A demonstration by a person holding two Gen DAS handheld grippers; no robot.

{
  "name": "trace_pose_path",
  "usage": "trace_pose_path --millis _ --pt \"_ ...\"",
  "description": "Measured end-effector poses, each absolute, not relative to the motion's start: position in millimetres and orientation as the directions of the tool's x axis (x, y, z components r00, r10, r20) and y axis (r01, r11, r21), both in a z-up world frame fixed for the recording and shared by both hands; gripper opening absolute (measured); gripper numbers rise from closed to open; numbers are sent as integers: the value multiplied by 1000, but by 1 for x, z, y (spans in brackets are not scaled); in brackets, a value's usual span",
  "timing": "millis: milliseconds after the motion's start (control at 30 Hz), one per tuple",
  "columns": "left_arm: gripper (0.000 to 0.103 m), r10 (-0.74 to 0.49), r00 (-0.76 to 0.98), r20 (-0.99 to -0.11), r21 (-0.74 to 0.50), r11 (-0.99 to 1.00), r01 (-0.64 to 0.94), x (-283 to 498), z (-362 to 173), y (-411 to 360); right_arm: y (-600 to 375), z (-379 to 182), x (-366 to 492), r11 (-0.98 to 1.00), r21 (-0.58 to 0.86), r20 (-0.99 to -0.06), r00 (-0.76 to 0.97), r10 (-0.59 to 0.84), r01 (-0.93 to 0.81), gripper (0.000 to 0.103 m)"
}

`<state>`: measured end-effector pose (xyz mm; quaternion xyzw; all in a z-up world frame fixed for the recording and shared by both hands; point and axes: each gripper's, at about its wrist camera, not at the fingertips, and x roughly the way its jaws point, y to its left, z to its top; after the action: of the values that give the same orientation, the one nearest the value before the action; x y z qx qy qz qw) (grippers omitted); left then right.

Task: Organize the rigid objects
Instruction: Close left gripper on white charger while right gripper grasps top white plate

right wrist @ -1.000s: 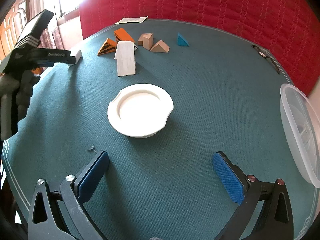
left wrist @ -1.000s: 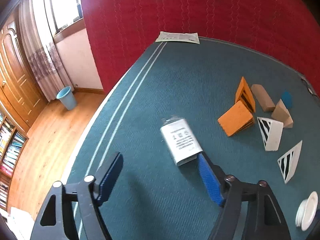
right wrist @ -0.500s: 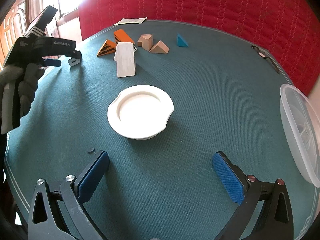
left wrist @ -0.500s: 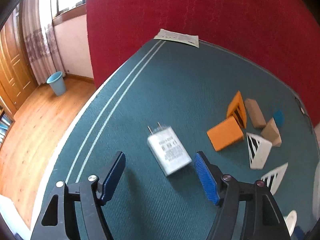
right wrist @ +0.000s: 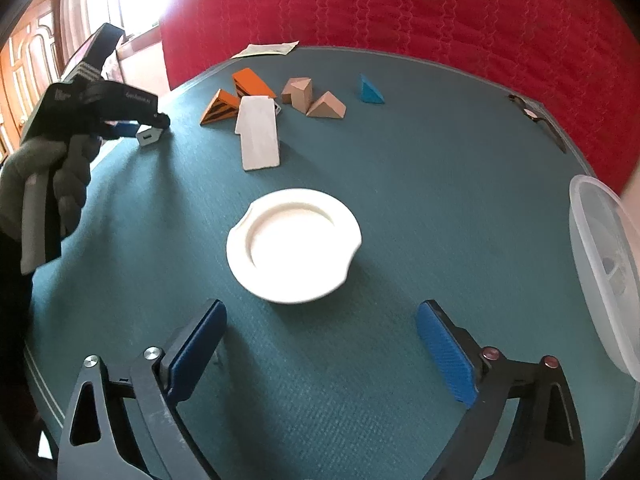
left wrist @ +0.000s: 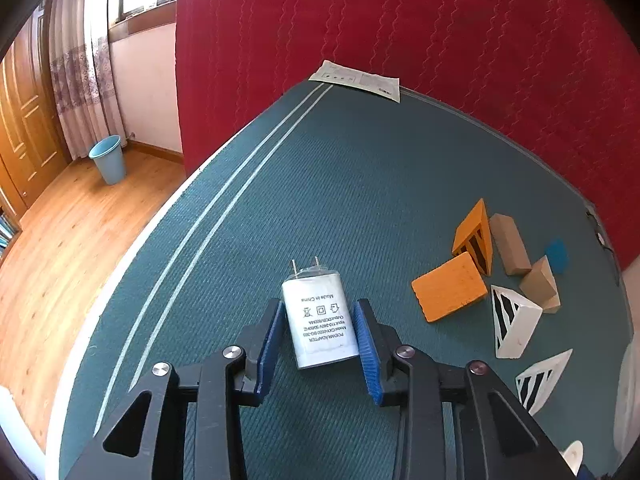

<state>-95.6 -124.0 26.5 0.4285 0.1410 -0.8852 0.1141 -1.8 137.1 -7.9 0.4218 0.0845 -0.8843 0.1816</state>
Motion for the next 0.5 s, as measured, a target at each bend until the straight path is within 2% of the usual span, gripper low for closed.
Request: trace_pose_path --millis 467,500 --pt "34 -92 -640 -763 -137 -944 299 -84 42 -115 116 7 -20 -920 26 -754 -597 -275 391 91" --pt "34 -90 -642 -761 -137 -946 295 -84 43 -114 114 8 -24 -922 28 -754 -598 -273 385 88"
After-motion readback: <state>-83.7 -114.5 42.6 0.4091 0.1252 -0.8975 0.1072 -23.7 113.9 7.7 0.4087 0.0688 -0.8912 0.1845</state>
